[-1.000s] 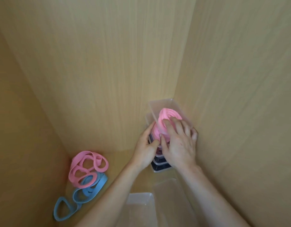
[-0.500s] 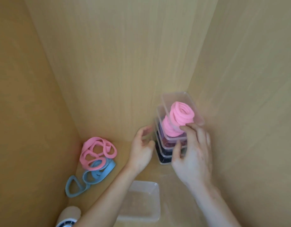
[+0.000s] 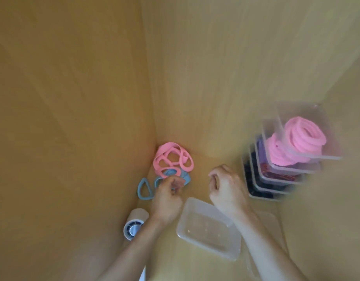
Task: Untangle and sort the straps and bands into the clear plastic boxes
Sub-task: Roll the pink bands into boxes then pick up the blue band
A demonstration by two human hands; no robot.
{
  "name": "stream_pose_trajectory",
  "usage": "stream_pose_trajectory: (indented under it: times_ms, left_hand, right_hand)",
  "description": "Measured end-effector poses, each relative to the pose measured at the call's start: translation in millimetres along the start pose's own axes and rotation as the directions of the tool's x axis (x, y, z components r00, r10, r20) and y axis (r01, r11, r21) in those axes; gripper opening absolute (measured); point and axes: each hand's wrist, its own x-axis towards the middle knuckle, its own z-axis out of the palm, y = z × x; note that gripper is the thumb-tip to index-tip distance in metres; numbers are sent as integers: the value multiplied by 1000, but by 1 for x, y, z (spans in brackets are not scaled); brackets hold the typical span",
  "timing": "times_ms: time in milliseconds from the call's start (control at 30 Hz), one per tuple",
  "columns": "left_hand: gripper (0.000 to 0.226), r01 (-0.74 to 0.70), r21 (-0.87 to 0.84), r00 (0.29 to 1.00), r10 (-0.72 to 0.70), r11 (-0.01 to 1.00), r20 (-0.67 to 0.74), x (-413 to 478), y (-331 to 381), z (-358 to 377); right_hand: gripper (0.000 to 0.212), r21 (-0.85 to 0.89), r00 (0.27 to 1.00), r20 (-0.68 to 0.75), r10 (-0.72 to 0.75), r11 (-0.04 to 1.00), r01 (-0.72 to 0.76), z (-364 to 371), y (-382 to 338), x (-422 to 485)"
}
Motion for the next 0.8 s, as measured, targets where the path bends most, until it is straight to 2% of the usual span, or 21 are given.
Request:
stream_pose_trajectory:
  times_ms: [100,233,367,433,500,633,800]
  left_hand:
    - [41,50,39,997,-48,998,-61,8,-5,-15]
    - [33,34,102,995,-25,994,-91,19,-6,-22]
    - [35,-17,241,994,41,970,-98,25,-6,-25]
    - [36,-69,343,994,94,937,-57,31,-4,-25]
    - [44,-107,430,994,99,897,42,38,2,-23]
    - [39,-100,552,981,-10,828,192,49,12,-13]
    - [40,-93,648,970,-77,756,229,55,6,-7]
  right_hand:
    - [14,-10,988,158,2,1000,0,23,-2,21]
    - [38,-19,923,382,-44,998,55,44,-9,52]
    - [45,-28,875,484,-15,999,32,63,-9,82]
    - [43,-76,851,526,20,997,24,72,-8,93]
    - [41,-110,827,557,77,994,-19,82,-3,100]
    - [34,-3,780,619,90,994,-112,87,2,101]
    - [40,55,754,651,94,984,-170,98,8,91]
